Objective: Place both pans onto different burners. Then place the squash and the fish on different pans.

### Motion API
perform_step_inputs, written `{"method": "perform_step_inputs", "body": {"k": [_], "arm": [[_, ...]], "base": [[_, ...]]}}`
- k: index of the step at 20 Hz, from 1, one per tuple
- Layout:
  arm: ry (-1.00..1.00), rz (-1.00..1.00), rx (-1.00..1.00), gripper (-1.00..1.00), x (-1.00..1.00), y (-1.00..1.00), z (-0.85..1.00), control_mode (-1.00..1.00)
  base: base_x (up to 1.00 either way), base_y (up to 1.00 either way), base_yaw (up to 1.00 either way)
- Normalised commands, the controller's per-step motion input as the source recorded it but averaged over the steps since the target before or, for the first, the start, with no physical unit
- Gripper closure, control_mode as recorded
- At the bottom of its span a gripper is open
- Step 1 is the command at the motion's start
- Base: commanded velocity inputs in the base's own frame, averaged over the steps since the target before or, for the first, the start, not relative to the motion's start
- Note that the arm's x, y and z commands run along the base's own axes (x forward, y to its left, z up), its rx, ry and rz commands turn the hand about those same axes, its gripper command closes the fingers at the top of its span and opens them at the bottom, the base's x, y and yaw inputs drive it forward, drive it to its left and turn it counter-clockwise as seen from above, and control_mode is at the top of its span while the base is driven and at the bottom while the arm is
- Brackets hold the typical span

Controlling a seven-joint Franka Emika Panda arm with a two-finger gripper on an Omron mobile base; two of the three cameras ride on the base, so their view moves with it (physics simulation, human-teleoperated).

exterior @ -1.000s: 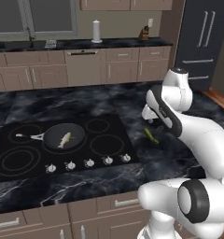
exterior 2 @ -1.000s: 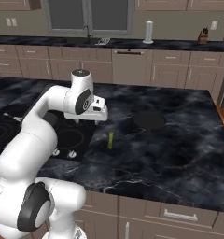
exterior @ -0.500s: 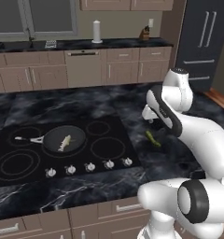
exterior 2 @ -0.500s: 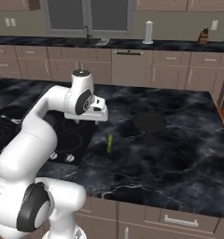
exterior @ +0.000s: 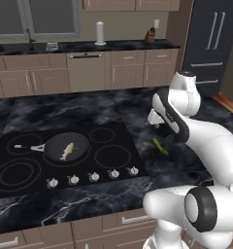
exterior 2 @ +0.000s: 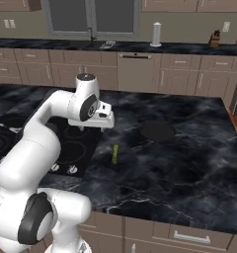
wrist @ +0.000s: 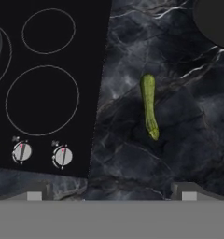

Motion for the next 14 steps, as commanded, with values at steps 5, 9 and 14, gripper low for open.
{"method": "perform_step_inputs", "body": {"k": [5, 9, 14], "arm": [[0.00, 0.00, 0.00, -1.00, 0.10, 0.00, 0.00, -1.00], [0.00, 0.00, 0.00, -1.00, 0.48, -0.27, 0.00, -1.00], [0.00, 0.00, 0.00, -1.00, 0.53, -0.55, 0.00, -1.00]], "base": [[0.21, 0.00, -0.03], [0.00, 0.00, 0.00], [0.00, 0.00, 0.00]]}}
